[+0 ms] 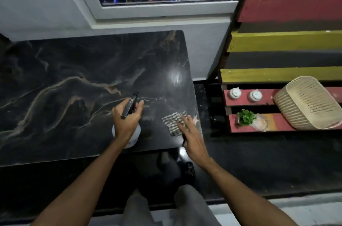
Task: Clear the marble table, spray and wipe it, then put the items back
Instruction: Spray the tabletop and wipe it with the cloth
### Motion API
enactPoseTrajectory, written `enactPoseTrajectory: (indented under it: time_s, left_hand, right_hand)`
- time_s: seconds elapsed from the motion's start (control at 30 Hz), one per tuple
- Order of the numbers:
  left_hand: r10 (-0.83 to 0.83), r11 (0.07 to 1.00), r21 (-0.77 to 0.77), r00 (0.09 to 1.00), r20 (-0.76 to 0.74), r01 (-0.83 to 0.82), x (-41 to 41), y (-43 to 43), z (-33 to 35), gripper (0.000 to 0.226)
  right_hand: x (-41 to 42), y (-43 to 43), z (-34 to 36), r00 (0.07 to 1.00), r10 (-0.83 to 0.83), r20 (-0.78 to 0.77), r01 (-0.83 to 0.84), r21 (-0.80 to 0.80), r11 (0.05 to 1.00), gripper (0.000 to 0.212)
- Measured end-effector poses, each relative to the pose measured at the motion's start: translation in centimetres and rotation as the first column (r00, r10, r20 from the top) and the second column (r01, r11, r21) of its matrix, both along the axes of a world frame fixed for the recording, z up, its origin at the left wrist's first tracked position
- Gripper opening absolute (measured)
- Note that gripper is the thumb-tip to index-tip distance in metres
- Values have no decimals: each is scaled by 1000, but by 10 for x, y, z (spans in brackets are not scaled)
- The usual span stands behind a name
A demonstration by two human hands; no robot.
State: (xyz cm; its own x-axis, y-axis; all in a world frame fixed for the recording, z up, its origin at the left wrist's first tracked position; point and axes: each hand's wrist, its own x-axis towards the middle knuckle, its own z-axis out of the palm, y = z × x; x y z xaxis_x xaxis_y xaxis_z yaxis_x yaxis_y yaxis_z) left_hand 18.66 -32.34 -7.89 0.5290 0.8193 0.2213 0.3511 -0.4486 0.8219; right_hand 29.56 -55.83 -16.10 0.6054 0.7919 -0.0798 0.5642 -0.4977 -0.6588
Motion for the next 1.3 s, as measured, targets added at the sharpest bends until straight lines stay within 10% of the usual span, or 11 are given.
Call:
enactPoseTrajectory:
  time_s: [0.33, 0.9, 1.07, 1.3]
  left_hand:
    - [-9, 999, 38, 1000, 25, 8, 73, -14, -3, 41]
    - [-13, 997, 83, 996, 92, 5, 168, 136, -3, 39]
    - [-51, 996, 81, 989, 138, 40, 201, 195, -10, 39]
    - [-79, 997, 41, 979, 189, 72, 221, 225, -19, 39]
  right_hand:
    - [62, -22, -8, 988, 143, -62, -139, 67, 988, 65]
    - [241, 238, 1, 995, -25, 101, 33, -78, 996, 77]
    - [259, 312, 0, 949, 269, 166, -268, -34, 963, 76]
    - [332, 342, 0, 980, -125, 153, 136, -63, 989, 74]
